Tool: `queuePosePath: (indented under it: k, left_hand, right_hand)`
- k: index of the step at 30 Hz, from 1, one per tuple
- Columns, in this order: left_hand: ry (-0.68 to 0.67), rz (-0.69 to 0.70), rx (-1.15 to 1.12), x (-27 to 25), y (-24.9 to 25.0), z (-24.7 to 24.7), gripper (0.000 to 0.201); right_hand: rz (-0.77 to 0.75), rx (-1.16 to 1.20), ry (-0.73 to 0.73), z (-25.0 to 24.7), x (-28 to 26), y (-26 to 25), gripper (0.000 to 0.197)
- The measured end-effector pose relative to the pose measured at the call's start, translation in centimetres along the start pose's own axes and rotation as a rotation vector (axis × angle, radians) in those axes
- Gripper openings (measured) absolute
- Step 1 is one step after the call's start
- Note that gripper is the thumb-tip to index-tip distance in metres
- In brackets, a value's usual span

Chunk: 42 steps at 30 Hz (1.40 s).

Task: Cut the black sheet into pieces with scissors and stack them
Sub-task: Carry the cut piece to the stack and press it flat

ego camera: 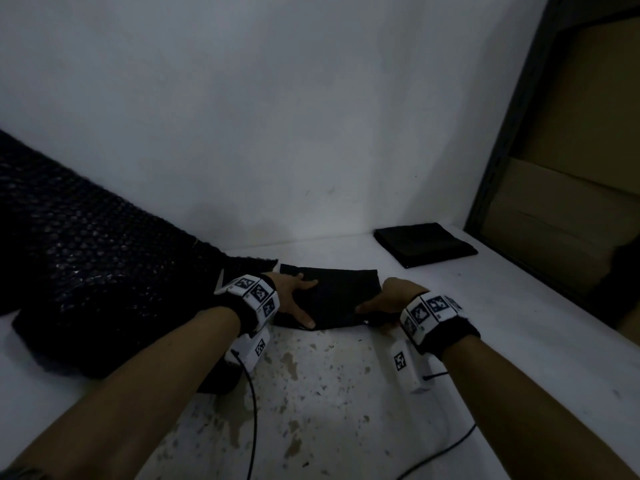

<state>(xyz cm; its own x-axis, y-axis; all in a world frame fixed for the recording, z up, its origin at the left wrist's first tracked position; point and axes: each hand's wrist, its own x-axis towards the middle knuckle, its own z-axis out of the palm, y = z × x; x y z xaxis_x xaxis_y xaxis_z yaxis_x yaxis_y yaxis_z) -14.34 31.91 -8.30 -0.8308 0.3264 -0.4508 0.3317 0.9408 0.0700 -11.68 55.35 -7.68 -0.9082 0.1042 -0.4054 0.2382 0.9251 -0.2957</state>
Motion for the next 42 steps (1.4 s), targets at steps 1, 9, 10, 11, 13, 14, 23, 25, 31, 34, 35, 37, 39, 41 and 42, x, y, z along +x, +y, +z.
queuePosePath:
  k: [1,9,10,11,13,14,23,25,31,34,35,37,39,41,42]
  left_hand:
    - [0.003,-0.001,-0.008,0.0,0.0,0.0,0.107]
    - [0.025,-0.003,-0.06,0.0,-0.2,0.4,0.106]
    - [0.025,-0.005,-0.065,0.0,-0.2,0.4,0.106]
    - [0.027,-0.003,-0.073,0.0,-0.2,0.4,0.106]
    - [0.033,-0.007,-0.092,-0.1,-0.3,0.6,0.106]
    - [0.037,-0.006,-0.104,-0.1,-0.4,0.6,0.106]
    - [0.245,-0.157,-0.38,-0.2,1.2,-1.7,0.09]
    - [0.314,-0.199,-0.617,0.4,2.1,-2.5,0.084]
    - [0.075,-0.094,-1.588,1.8,4.5,-4.0,0.081]
    - [0.082,-0.014,-1.672,3.1,6.0,-3.6,0.062]
    - [0.113,-0.004,-1.682,3.6,6.5,-3.6,0.058]
    - [0.168,0.014,-1.699,4.5,7.4,-3.7,0.047]
    - [0.177,0.031,-1.677,5.3,8.4,-3.8,0.039]
    - [0.186,0.038,-1.637,6.4,9.2,-4.0,0.036]
    - [0.187,0.04,-1.62,6.9,9.6,-4.1,0.036]
  right_hand:
    - [0.007,0.073,0.012,0.1,0.5,0.1,0.076]
    - [0.088,0.381,-0.051,-0.6,-0.4,0.5,0.051]
    - [0.055,0.4,-0.044,-0.4,0.1,0.7,0.059]
    - [0.018,0.46,-0.039,-0.1,0.6,0.9,0.063]
    - [-0.043,0.633,-0.045,0.6,1.6,1.1,0.043]
    - [-0.064,0.705,-0.063,0.7,1.4,1.0,0.032]
    - [-0.254,1.311,-0.063,-1.7,0.8,2.7,0.038]
    - [-0.279,1.388,-0.03,-2.9,1.0,3.4,0.038]
    - [-0.35,1.48,-0.056,-5.2,1.4,6.7,0.038]
    - [-0.289,1.422,-0.031,-5.4,2.0,8.7,0.032]
    - [-0.246,1.378,0.01,-5.5,2.3,9.3,0.028]
    - [-0.147,1.325,0.089,-5.6,3.2,10.5,0.018]
    - [-0.072,1.319,0.141,-5.9,4.0,11.6,0.012]
    - [-0.055,1.357,0.166,-6.4,4.7,12.5,0.01]
    - [-0.064,1.375,0.177,-6.8,5.1,13.1,0.009]
